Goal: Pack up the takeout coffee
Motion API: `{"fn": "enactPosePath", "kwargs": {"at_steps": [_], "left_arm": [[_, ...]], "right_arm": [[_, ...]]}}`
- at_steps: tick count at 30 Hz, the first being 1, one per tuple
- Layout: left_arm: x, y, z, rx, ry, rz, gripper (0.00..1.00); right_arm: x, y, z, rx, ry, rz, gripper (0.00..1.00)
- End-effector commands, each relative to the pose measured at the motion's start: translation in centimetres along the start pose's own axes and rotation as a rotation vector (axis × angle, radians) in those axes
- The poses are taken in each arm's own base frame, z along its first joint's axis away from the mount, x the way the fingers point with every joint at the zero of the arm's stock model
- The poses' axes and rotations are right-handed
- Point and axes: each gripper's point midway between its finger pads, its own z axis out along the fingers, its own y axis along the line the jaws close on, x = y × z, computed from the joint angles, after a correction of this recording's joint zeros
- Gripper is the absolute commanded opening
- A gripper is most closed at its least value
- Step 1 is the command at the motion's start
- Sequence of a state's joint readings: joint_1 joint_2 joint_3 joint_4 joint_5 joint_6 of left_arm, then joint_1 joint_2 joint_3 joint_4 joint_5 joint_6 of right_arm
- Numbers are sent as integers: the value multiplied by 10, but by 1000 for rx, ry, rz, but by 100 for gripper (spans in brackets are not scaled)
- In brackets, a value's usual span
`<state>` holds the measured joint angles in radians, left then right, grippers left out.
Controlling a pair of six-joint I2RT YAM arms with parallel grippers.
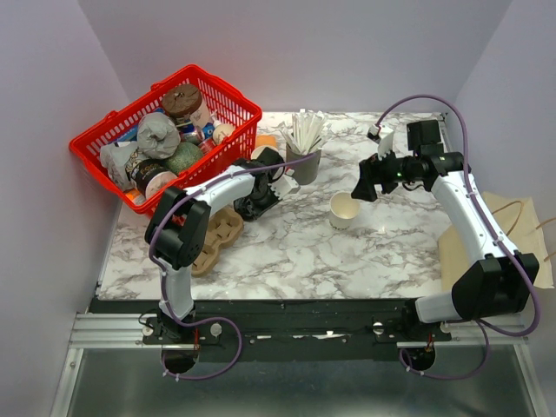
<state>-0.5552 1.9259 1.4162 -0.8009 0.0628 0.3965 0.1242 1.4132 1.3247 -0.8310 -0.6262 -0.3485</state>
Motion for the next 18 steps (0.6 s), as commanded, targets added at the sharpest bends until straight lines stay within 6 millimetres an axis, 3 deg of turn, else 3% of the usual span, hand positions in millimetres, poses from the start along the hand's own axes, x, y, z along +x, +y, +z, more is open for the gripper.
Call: {"fn": "enactPosePath", "kwargs": {"at_steps": [1,8,18], "left_arm": [[-7,16,-2,-53,-18,1,27],[-10,23,-13,-82,-33,10,32],[-5,32,-14,-102,-13,8,34]], "right_arm": [[-7,1,-1,-7,-12,-7,89],[-8,0,0,-11,-14,-3,89],[-10,-1,3,-16,-12,3,89]]}}
